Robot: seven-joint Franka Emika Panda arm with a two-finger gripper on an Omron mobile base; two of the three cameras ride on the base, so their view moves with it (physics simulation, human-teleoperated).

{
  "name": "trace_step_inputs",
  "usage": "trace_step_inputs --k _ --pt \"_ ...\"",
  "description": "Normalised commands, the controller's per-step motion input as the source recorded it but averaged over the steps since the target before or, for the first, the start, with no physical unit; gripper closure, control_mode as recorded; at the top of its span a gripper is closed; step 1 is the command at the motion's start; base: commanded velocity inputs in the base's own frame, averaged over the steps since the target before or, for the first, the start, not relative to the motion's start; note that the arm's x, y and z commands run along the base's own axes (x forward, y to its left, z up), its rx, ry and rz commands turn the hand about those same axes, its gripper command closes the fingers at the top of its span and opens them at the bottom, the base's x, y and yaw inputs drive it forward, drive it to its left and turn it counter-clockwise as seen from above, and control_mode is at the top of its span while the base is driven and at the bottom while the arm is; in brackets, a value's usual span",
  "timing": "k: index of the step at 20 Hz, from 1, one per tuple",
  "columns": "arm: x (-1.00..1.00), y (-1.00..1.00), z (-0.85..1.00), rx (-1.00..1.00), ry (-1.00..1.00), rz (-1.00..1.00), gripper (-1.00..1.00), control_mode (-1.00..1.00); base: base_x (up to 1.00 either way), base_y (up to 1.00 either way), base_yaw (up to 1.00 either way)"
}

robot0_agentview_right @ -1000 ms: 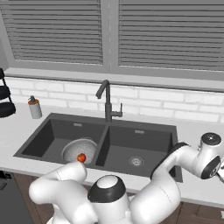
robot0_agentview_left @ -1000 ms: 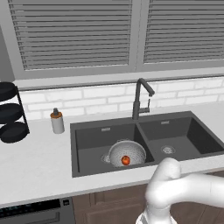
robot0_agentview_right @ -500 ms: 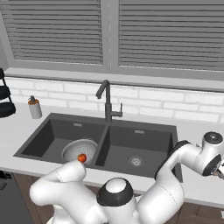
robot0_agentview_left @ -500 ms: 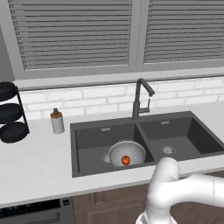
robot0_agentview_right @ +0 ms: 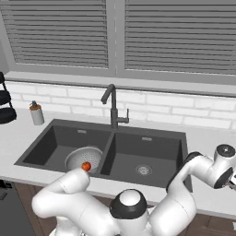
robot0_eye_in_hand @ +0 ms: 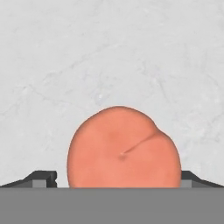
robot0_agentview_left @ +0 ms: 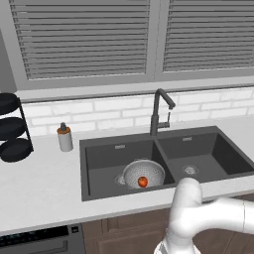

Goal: Put the colander in the sink, put the peach, apple in the colander, and turn on the sink faucet and pour water over the colander.

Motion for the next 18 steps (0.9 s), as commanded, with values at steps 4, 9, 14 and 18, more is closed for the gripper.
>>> trace_step_inputs --k 4,9,14,18 --pt "0.03 -0.03 -0.31 0.0 0.0 0.06 1.0 -1.0 0.0 0.0 0.0" --pt "-0.01 0.0 -0.19 0.0 0.0 0.12 1.0 -1.0 0.0 0.0 0.0" --pt "-0.19 0.1 0.03 0.0 -0.01 0.27 1.0 -1.0 0.0 0.0 0.0" --pt "-0.48 0.62 0.63 0.0 0.0 0.31 1.0 -1.0 0.0 0.0 0.0"
